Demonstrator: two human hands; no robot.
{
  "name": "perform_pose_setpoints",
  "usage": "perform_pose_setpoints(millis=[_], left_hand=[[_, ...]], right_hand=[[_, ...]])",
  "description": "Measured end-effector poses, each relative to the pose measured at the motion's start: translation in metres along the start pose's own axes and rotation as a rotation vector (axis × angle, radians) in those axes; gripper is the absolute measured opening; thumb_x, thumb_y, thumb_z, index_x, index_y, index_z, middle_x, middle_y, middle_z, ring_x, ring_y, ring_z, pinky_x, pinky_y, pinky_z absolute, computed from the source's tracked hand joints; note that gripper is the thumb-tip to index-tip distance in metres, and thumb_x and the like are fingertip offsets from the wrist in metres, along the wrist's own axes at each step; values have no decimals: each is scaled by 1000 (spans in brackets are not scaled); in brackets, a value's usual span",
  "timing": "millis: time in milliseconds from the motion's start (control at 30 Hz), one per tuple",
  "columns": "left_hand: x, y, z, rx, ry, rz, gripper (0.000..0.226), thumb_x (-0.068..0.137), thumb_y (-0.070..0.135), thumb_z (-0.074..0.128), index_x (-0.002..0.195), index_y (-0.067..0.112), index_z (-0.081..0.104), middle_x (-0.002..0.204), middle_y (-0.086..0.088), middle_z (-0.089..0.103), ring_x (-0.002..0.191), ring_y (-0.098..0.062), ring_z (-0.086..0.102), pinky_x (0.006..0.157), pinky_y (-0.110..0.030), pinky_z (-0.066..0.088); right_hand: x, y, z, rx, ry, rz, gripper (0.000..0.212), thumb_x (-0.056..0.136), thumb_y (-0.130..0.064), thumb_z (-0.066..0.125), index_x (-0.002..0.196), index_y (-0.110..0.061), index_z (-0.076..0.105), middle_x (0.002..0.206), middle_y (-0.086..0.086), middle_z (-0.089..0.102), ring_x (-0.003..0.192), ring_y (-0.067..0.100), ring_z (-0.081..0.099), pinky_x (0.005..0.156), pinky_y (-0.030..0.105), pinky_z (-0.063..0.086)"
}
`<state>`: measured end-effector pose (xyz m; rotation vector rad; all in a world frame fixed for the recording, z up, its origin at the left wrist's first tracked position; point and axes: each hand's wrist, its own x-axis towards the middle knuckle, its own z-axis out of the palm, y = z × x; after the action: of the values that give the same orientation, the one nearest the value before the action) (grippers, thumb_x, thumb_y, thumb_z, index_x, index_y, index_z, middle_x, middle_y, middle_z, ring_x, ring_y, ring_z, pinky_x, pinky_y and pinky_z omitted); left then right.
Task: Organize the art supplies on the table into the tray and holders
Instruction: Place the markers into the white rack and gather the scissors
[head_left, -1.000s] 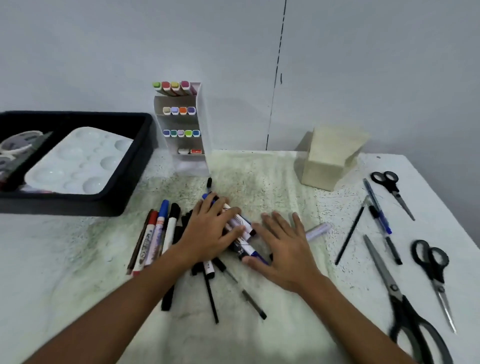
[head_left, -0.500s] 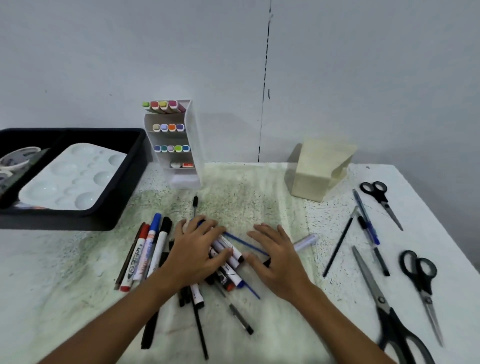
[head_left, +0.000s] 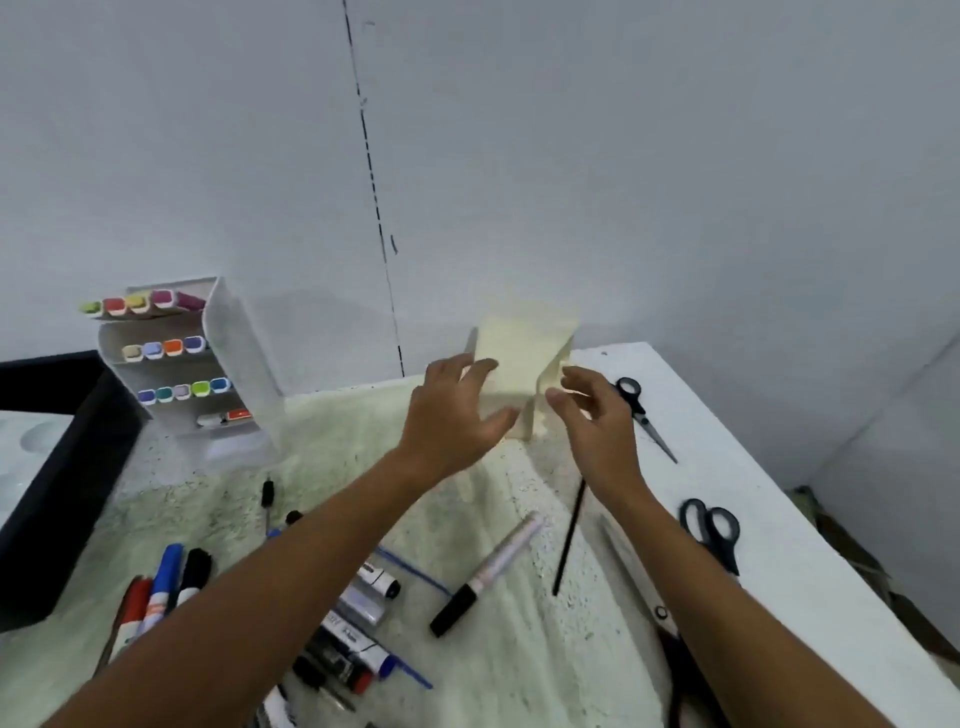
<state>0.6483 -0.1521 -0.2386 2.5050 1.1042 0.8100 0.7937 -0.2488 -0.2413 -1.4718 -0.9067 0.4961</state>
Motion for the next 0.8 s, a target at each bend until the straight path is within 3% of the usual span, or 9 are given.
perform_pose_setpoints(millis=[67, 133, 233, 367, 467, 533, 600, 700, 800], left_hand=[[26, 17, 14, 67, -54, -22, 72, 81, 64, 52, 139, 21, 48, 143, -12, 43, 136, -30, 31, 103, -52, 38], [44, 26, 29, 206, -144, -47, 72, 86, 66, 49, 145, 28, 35, 153, -10, 28, 144, -33, 13, 109, -54, 29], [54, 30, 42, 310, -195, -53, 67, 90, 64, 42, 147, 32, 27, 153, -10, 21, 143, -37, 7, 105, -57, 31], [49, 22, 43, 320, -107, -27, 56, 96, 54, 31, 146, 31, 34, 149, -10, 31, 139, -37, 20, 96, -56, 43], [41, 10, 35, 84, 7, -85, 62, 91, 58, 24, 144, 29, 41, 145, -11, 40, 136, -36, 28, 95, -54, 46], [36, -6, 33, -138, 4, -160, 60, 94, 58, 28, 147, 30, 37, 147, -10, 40, 138, -30, 29, 108, -49, 35], [27, -22, 29, -353, 20, -188, 64, 93, 63, 28, 148, 30, 34, 143, -3, 46, 134, -21, 38, 111, -47, 32], [6, -36, 16, -552, 36, -246, 62, 95, 56, 37, 151, 31, 24, 140, 18, 38, 126, 2, 39, 106, -23, 34], [-13, -43, -11, -582, 16, -273, 60, 95, 52, 38, 148, 40, 13, 140, 28, 26, 130, 4, 33, 98, -8, 30]], right_hand=[[10, 10, -13, 40, 54, 77, 28, 91, -21, 65, 119, -20, 60, 113, -4, 62, 105, 12, 61, 96, 35, 51], [15, 19, -22, 46, 57, 137, 29, 92, -23, 64, 121, -22, 59, 114, -4, 60, 108, 14, 59, 98, 46, 49], [16, 28, -26, 30, 17, 194, 35, 93, -28, 62, 127, -26, 55, 120, -1, 57, 111, 12, 57, 100, 46, 48], [18, 30, -18, 26, -31, 230, 47, 92, -29, 63, 137, -25, 48, 134, -1, 51, 118, 13, 53, 105, 44, 44], [20, 26, -6, 24, -100, 239, 60, 94, -26, 61, 147, -26, 34, 146, -7, 40, 116, 7, 52, 102, 33, 44], [19, 23, 5, 111, -209, 246, 67, 95, -21, 59, 150, -28, 23, 136, -14, 39, 94, -7, 60, 85, 17, 47], [18, 21, 20, 182, -365, 208, 63, 95, -12, 58, 144, -33, 25, 130, -17, 49, 89, -7, 65, 71, 14, 51], [14, 18, 44, 122, -495, 82, 72, 88, -15, 70, 142, -35, 27, 132, -1, 56, 117, 15, 60, 85, 31, 55], [12, 15, 60, 57, -608, 14, 87, 80, -14, 77, 144, -39, 23, 138, 1, 52, 124, 21, 55, 95, 47, 52]])
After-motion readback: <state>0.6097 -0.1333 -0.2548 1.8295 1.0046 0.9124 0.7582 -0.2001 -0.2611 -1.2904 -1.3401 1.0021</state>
